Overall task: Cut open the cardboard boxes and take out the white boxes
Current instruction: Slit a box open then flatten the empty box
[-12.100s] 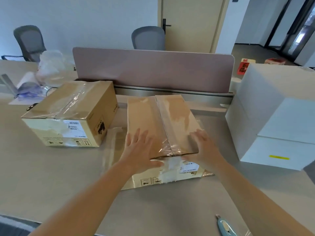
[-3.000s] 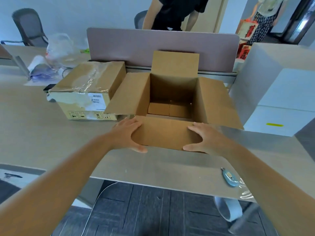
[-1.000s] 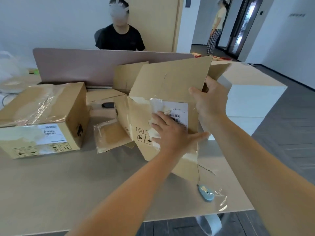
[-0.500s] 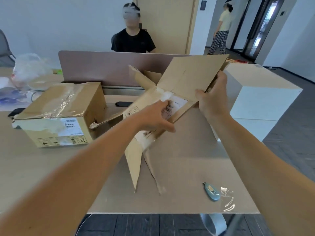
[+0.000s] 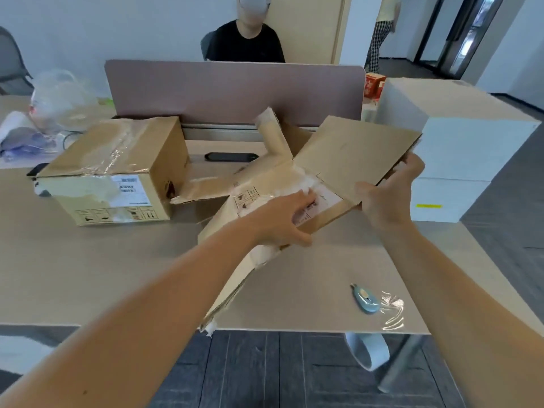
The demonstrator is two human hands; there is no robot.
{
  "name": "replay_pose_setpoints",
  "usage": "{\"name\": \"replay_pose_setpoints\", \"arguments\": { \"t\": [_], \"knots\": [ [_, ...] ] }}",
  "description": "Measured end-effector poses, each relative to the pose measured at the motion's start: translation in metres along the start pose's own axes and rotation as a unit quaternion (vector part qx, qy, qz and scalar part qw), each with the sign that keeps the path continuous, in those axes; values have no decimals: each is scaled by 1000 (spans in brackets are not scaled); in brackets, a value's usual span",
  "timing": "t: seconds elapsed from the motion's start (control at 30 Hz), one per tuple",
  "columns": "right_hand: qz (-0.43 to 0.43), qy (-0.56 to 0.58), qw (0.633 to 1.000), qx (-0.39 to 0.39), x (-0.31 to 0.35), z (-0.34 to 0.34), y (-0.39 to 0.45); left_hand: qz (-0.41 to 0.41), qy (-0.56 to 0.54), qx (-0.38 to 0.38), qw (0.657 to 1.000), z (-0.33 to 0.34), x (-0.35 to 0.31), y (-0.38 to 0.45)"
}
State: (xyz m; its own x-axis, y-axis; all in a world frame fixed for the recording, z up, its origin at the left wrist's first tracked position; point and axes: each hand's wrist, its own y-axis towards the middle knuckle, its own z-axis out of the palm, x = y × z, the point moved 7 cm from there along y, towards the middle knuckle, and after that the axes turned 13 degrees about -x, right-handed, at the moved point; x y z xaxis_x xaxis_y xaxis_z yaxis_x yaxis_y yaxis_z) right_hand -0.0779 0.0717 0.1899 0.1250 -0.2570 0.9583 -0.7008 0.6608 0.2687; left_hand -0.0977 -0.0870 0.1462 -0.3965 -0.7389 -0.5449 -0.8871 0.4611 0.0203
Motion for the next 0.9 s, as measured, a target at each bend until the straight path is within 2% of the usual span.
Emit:
{"name": "replay_pose_setpoints", "arguments": {
  "t": [0.1, 0.27, 0.4, 0.47, 0.53, 0.7, 0.8, 0.9],
  "knots": [
    [46, -4, 999, -25, -35, -21, -3, 25, 71, 3, 997, 35, -2, -6],
    [122, 0, 992, -36, -80, -37, -9, 12, 195, 69, 978, 70, 24, -15],
    [168, -1, 984, -59, -100, -38, -9, 16, 213, 90, 973, 74, 42, -19],
    [177, -37, 982, -48, -107, -37, -4, 16, 222, 102, 969, 75, 53, -22],
    [188, -90, 978, -17, -113, -37, -1, 15, 247, 122, 961, 78, 67, -24],
    [213, -133, 961, 118, -123, -15, -18, -1, 322, 162, 933, 76, 100, -32],
    [158, -221, 948, 167, -125, 2, -23, -21, 339, 160, 927, 71, 115, -39],
    [91, -329, 909, 238, -126, 20, -31, -68, 318, 139, 935, 66, 128, -40]
  ]
}}
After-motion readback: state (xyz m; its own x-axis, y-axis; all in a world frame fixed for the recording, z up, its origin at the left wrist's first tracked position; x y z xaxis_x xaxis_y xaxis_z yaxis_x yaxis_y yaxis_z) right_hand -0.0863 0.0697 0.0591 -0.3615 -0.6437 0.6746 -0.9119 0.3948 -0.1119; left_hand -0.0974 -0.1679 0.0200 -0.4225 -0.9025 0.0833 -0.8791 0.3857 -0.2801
